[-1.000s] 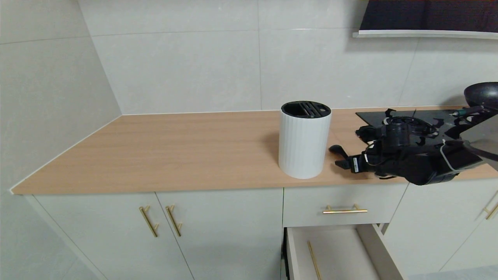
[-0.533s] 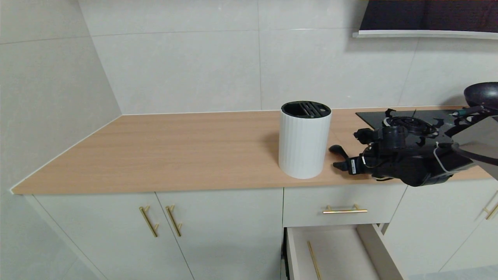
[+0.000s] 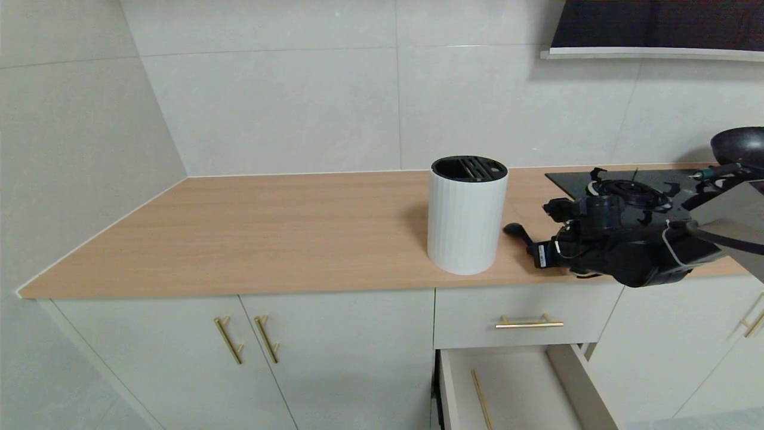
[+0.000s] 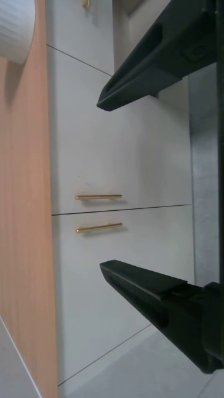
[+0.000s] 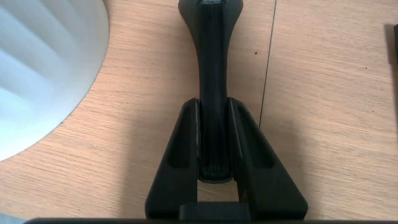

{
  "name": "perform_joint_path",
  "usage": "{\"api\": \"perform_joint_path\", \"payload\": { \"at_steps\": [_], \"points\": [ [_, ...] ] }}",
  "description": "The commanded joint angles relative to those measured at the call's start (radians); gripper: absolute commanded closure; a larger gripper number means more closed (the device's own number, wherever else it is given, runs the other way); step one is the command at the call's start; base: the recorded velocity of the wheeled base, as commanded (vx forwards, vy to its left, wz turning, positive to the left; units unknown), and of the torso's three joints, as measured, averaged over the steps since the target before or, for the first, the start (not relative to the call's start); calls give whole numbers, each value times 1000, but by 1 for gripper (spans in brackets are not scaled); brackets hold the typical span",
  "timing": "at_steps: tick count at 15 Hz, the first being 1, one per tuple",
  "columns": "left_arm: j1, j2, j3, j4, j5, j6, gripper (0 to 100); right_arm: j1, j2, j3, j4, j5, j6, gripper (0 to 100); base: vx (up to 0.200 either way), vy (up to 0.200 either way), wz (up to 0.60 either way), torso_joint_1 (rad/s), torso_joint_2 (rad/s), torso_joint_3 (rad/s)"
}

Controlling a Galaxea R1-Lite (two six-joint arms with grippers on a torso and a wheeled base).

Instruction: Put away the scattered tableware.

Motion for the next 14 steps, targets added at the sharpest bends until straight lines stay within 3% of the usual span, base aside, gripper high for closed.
{"api": "perform_joint_path", "payload": {
  "at_steps": [1, 4, 10, 14],
  "points": [
    [0, 0, 0, 0, 0, -1, 0, 0, -3, 1, 5, -3, -1, 100, 0, 0, 0, 0, 0, 0],
    [0, 0, 0, 0, 0, -1, 0, 0, -86, 27, 14, -8, 24, 100, 0, 0, 0, 0, 0, 0],
    [0, 0, 0, 0, 0, 1, 0, 22, -480, 303, 142, -12, 95, 100, 0, 0, 0, 0, 0, 0],
    [0, 0, 0, 0, 0, 1, 0, 22, -635, 516, 143, -9, 111, 100, 0, 0, 0, 0, 0, 0]
  ]
}}
